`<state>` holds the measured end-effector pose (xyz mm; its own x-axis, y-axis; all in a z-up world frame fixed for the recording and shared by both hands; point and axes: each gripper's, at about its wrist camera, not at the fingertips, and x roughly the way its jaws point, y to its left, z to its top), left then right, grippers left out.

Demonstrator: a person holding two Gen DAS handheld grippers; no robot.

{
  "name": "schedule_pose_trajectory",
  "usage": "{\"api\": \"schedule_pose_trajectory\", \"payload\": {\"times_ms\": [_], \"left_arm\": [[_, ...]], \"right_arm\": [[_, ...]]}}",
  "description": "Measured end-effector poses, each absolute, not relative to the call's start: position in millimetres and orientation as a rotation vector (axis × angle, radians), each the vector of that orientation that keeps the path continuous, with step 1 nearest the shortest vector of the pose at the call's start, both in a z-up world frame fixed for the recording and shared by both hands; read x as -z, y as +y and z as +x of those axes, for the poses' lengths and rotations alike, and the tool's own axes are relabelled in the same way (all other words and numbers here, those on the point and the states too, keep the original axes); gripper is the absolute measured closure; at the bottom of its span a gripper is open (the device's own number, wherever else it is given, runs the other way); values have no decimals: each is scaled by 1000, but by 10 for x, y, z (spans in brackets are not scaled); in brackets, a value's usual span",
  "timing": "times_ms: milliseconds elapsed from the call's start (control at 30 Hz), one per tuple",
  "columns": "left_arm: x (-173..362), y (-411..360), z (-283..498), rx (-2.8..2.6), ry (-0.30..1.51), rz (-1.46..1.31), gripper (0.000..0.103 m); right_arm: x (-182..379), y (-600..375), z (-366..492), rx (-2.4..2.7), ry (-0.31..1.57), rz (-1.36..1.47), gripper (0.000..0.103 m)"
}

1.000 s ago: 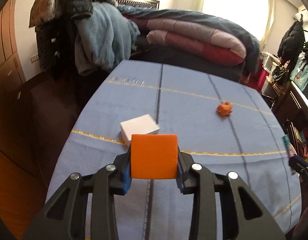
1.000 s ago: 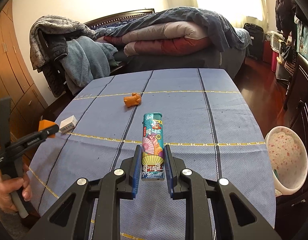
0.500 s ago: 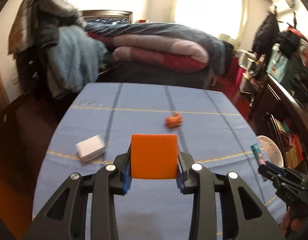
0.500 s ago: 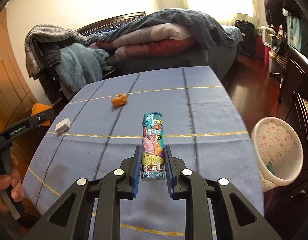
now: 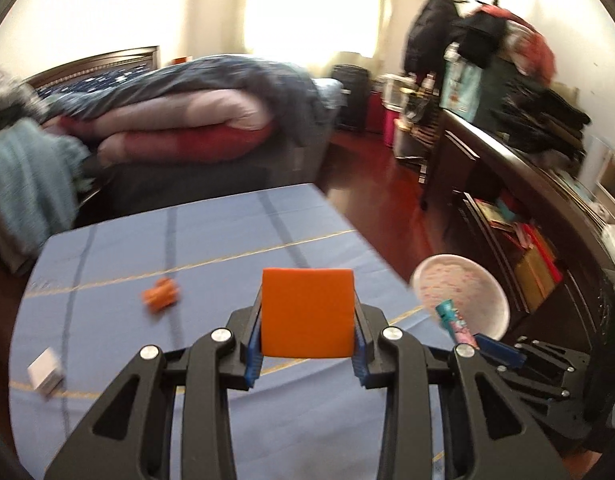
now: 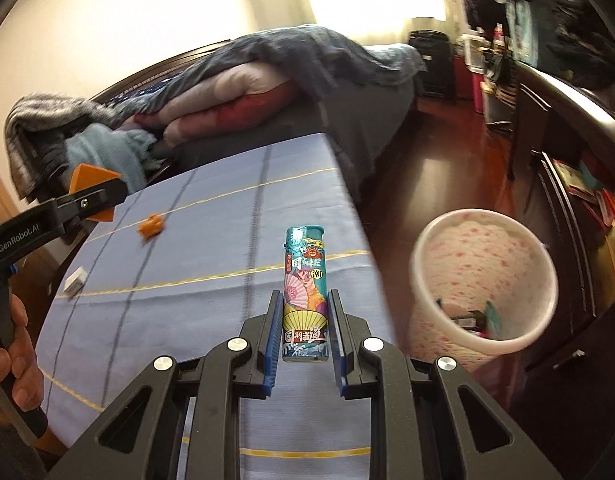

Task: Collect trash
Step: 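Carry both items to the wastebasket and open both tools to drop them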

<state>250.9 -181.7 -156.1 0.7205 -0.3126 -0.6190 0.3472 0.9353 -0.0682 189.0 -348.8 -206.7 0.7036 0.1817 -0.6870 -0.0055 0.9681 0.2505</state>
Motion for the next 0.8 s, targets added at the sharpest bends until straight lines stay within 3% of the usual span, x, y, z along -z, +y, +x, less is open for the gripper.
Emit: {"api": "schedule_pose_trajectory", "payload": {"times_ms": [400,800], "left_arm": [[1736,-3222,2878,597,715,132,68],[2049,-4115,3189,715,792,170,68]], "right_arm": [[2188,-4466,1907,97,765,320,81],[2430,-5096,2046,206,770,390,81]]}}
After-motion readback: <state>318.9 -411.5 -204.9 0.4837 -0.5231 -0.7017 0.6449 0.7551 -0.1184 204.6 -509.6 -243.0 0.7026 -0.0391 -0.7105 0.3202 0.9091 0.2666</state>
